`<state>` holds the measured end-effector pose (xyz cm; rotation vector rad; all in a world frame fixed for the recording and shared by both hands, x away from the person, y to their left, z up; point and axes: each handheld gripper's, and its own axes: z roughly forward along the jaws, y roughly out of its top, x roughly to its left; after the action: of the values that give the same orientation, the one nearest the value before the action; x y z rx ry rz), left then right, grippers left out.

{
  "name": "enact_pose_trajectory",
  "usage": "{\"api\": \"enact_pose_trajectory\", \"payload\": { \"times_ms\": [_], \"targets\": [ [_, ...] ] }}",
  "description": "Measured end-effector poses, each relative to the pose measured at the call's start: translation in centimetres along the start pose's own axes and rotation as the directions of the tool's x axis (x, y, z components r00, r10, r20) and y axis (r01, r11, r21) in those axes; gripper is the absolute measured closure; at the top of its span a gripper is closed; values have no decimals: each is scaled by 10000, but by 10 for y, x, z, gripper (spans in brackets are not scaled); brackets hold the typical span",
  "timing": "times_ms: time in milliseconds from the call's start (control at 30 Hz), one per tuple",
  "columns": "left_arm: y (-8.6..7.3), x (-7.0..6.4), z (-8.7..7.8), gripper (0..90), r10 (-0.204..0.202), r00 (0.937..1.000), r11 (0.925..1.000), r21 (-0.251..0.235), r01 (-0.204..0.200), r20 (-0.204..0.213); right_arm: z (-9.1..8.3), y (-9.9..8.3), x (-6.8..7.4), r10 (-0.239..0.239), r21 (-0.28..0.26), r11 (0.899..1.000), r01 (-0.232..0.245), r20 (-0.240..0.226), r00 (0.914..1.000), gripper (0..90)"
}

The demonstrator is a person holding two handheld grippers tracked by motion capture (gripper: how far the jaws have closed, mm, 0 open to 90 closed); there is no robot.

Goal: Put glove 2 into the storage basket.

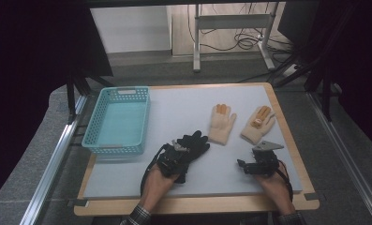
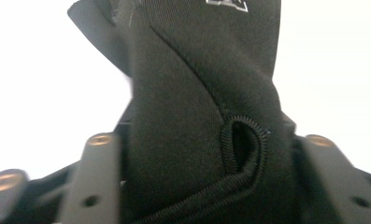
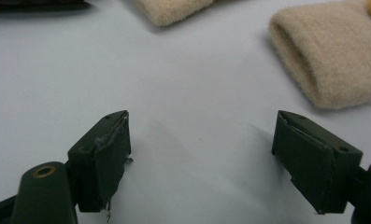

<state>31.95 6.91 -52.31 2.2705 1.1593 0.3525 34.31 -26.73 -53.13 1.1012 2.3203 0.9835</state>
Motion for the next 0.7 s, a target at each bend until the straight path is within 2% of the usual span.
{"api": "enact_pose_trajectory", "payload": {
  "times_ms": [167, 300, 433, 700],
  "targets": [
    [4, 4, -3, 628, 314, 9995, 9995, 55, -314, -20, 0, 0, 0, -7, 1, 10000, 7, 4, 10000, 192],
    [10, 9, -9, 629, 469, 9985, 9989, 20, -468, -279, 0, 0, 0, 2, 2, 10000, -2, 0, 10000, 192],
    [20, 16, -23, 626, 498, 9975, 9984, -241, -510, -493, 0, 0, 0, 0, -1, 10000, 0, -1, 10000, 192],
    [42, 38, -52, 616, 305, 9965, 9977, -582, -351, -779, 0, 0, 0, -4, 2, 10000, 4, 5, 10000, 192]
  ]
}}
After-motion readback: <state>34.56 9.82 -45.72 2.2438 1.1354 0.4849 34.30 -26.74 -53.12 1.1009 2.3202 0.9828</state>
